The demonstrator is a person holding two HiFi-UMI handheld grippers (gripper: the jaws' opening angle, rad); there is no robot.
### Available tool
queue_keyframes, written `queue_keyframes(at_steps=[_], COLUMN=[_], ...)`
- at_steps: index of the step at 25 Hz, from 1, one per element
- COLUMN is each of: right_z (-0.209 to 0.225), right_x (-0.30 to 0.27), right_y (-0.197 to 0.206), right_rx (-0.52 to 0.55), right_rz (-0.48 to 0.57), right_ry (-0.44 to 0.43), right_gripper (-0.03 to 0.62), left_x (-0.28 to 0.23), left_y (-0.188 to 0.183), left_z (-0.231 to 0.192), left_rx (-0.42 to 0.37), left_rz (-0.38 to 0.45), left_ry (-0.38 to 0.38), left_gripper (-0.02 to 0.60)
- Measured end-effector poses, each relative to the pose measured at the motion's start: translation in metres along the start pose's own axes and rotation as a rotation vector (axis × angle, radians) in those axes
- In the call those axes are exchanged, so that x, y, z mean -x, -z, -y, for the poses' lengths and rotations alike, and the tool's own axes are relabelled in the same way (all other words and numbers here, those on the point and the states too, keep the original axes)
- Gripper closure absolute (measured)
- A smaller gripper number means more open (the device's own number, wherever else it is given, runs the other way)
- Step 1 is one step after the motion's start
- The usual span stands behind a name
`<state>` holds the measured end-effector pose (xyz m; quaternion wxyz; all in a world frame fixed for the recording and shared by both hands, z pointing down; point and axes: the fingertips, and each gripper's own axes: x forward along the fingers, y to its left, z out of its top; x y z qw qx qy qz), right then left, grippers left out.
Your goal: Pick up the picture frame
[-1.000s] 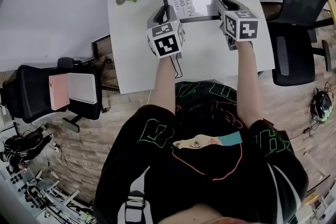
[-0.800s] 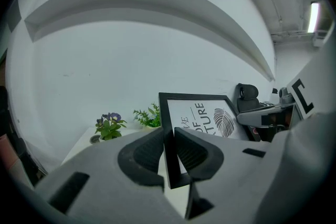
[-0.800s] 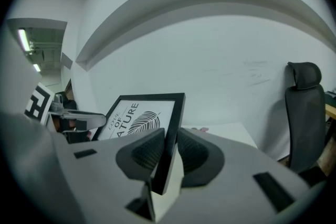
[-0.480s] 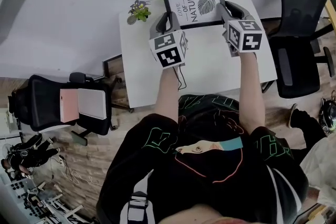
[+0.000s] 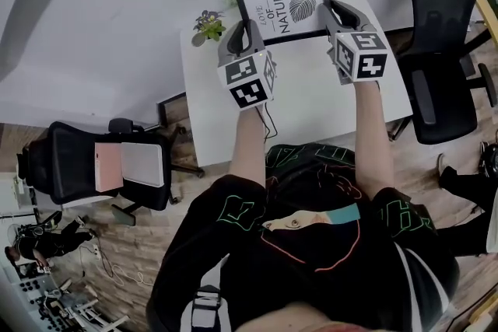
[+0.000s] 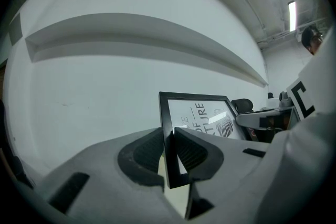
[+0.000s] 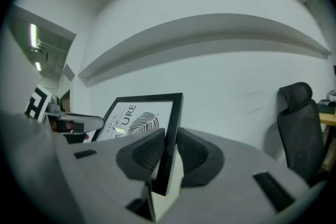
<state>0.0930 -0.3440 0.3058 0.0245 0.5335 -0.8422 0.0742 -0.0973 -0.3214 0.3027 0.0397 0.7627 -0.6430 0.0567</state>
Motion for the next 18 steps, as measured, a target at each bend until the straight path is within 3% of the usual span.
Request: queue_keyframes(at_steps=[18], right_z=[0.0027], right_x=[-0.0012], right_y=[0.0037], right_rx=[0.010], right_rz=[-0.007], right_ry=[0.005], right_gripper=[0.514], left_x=[-0.0021], left_y=[0.0042], left_z=[0.0019], left_rx=[0.002], left_rz=[-0.003], left_ry=[0.011], left_gripper=[0.509])
